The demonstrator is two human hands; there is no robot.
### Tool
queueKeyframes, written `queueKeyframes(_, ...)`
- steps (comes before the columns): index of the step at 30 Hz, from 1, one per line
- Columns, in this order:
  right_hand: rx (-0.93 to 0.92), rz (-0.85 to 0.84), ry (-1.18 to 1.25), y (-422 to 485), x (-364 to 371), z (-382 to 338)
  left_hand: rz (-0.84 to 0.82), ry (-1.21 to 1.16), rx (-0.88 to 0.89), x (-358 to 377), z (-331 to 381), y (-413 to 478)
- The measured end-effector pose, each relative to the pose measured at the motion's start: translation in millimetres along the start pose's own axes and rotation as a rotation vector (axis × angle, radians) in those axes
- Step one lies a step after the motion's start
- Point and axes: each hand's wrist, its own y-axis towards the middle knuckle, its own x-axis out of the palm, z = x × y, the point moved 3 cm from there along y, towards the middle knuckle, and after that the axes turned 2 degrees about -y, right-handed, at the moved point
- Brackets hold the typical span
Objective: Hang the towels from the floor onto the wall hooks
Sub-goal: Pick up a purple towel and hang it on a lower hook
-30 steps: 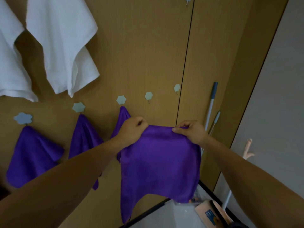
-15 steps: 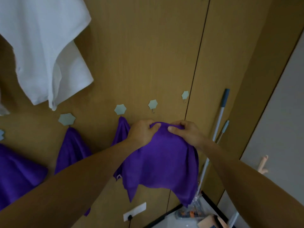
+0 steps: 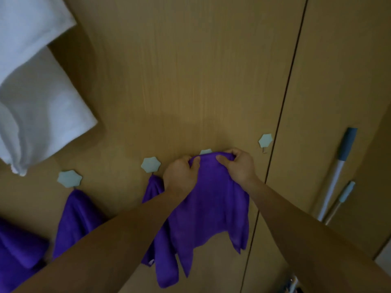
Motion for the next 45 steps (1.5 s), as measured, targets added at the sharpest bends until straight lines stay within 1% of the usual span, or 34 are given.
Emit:
queueKeyframes(3, 0.025, 0.046, 0.016, 5.5, 11.4, 14.6, 0.039, 0.103, -0.040, 10.6, -4.3, -2.4)
queueKeyframes(7, 0.074, 0.036, 0.000, -1.5, 14.7, 38.7, 0.012, 0.100, -0.079, 31.5, -16.8, -16.3)
queueKeyframes(10, 0.113, 0.029, 0.003, -4.8, 17.1, 43.6, -0.009, -0.025, -0.174, 42.7, -26.3, -20.7)
queueKeyframes(14, 0.192, 0.024, -0.016, -9.5, 25.0, 40.9, -0.153, -0.299, -0.353, 58.3, -31.7, -21.0)
queueKeyframes(16, 0.216, 0.014, -0.031, -14.1, 26.2, 40.5, -0.233, -0.367, -0.436, 61.0, -32.6, -20.1)
queueKeyframes(17, 0.216, 0.010, -0.061, -16.1, 25.3, 39.7, -0.271, -0.352, -0.434, 59.7, -32.3, -19.4)
queueKeyframes(18, 0.215, 0.001, -0.130, -17.9, 23.9, 38.9, -0.307, -0.298, -0.397, 56.8, -31.0, -19.0)
queueKeyframes(19, 0.216, -0.005, -0.255, -20.2, 22.5, 38.5, -0.340, -0.216, -0.344, 52.9, -29.1, -19.6)
queueKeyframes(21, 0.188, 0.045, -0.608, -25.3, 19.1, 40.1, -0.359, -0.024, -0.234, 45.0, -24.1, -23.7)
queueKeyframes(22, 0.111, 0.097, -0.726, -28.1, 18.1, 39.8, -0.328, 0.068, -0.184, 42.2, -21.1, -27.5)
queueKeyframes(23, -0.006, 0.146, -0.768, -30.8, 18.8, 38.1, -0.268, 0.137, -0.137, 39.5, -17.5, -32.2)
queueKeyframes(24, -0.126, 0.159, -0.717, -34.9, 20.5, 35.8, -0.199, 0.180, -0.090, 37.9, -14.4, -37.3)
queueKeyframes(25, -0.218, 0.113, -0.586, -38.0, 23.5, 34.7, -0.129, 0.199, -0.026, 37.3, -12.2, -42.4)
queueKeyframes(26, -0.267, 0.023, -0.442, -40.5, 27.3, 35.3, -0.075, 0.203, 0.052, 37.7, -10.3, -46.8)
queueKeyframes(27, -0.283, -0.072, -0.341, -42.6, 30.8, 36.6, -0.042, 0.178, 0.128, 38.3, -8.9, -49.9)
queueKeyframes(28, -0.285, -0.141, -0.289, -44.3, 32.7, 37.9, -0.031, 0.123, 0.182, 38.4, -7.3, -50.8)
queueKeyframes(30, -0.287, -0.192, -0.255, -46.3, 33.4, 38.9, -0.058, -0.018, 0.207, 40.5, -4.2, -48.6)
queueKeyframes(32, -0.273, -0.216, -0.228, -46.8, 34.5, 40.2, -0.139, -0.117, 0.149, 45.8, -2.0, -46.5)
queueKeyframes(34, -0.190, -0.264, -0.195, -46.6, 33.8, 42.2, -0.208, -0.200, 0.069, 51.1, -1.1, -46.4)
queueKeyframes(38, -0.026, -0.348, -0.139, -40.9, 28.8, 47.1, -0.249, -0.333, 0.008, 48.6, -5.0, -39.9)
queueKeyframes(40, 0.068, -0.342, -0.073, -37.9, 24.7, 47.9, -0.307, -0.449, -0.066, 45.4, -8.3, -35.2)
queueKeyframes(42, 0.125, -0.316, -0.052, -35.6, 24.5, 49.4, -0.374, -0.570, -0.195, 45.7, -12.0, -34.4)
queueKeyframes(44, 0.128, -0.339, -0.117, -36.1, 31.3, 50.7, -0.439, -0.557, -0.296, 50.5, -15.8, -39.2)
queueKeyframes(45, 0.116, -0.355, -0.156, -37.3, 35.8, 51.8, -0.452, -0.517, -0.305, 52.6, -17.2, -41.1)
